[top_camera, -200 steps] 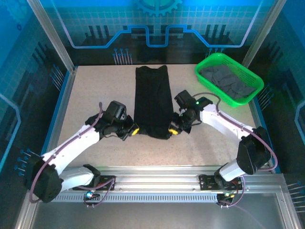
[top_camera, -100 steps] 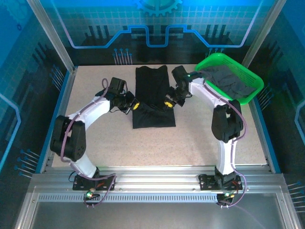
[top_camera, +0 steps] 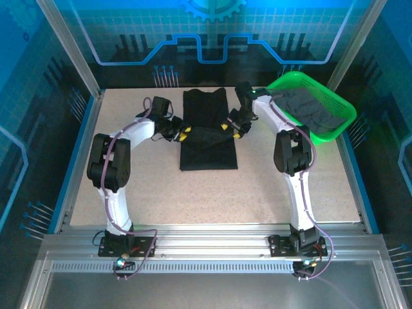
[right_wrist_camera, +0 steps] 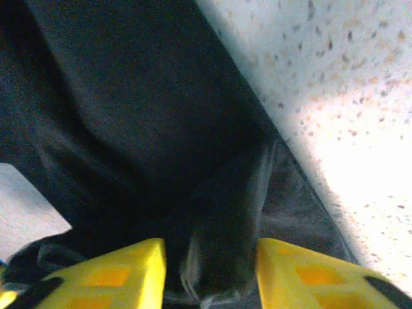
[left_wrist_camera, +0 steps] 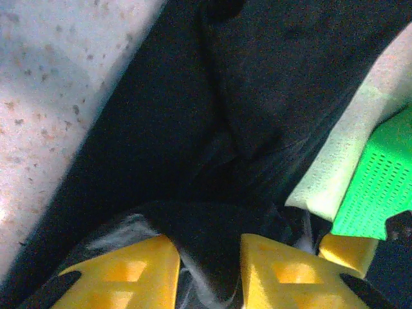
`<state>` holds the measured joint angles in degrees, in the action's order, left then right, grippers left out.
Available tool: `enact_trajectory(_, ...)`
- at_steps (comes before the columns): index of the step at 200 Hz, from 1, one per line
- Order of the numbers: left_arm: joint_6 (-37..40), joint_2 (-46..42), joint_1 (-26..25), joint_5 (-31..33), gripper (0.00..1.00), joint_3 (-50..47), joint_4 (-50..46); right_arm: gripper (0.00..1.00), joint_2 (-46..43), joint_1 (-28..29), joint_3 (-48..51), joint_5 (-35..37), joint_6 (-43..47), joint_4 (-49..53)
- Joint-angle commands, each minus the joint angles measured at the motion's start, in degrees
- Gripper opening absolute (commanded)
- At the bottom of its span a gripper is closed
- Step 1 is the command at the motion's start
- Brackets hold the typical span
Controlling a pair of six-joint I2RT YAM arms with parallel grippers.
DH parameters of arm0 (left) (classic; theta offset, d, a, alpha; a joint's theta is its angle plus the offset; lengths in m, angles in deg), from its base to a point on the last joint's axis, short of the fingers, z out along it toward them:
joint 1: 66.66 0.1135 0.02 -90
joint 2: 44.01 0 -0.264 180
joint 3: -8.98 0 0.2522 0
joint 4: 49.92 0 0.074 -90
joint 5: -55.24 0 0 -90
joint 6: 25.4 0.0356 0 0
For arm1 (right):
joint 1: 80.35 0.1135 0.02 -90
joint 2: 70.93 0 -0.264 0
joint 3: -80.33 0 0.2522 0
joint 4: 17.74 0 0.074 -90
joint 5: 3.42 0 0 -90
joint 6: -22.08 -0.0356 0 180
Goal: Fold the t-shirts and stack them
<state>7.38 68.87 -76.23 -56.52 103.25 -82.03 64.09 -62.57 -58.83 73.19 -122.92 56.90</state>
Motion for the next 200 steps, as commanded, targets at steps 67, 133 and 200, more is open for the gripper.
enact_trajectory(67, -13.9, -28.5, -1.7, -0.6, 0.51, -34.9, 6.6, 0.60, -30.6, -1.2, 39.6, -1.6, 6.6, -14.8)
enact_trajectory(133, -22.0, -19.5, -7.0, 1.5, 0.52, -36.8, 16.6, 0.61, -29.1, 3.4, 53.6, -6.8, 3.3, -24.3)
enact_trajectory(200, -17.8, -12.3, -7.5, 4.2, 0.28, -30.2, 13.6, 0.56, -21.0, 4.7, 47.8, -3.7, 4.4, -16.7)
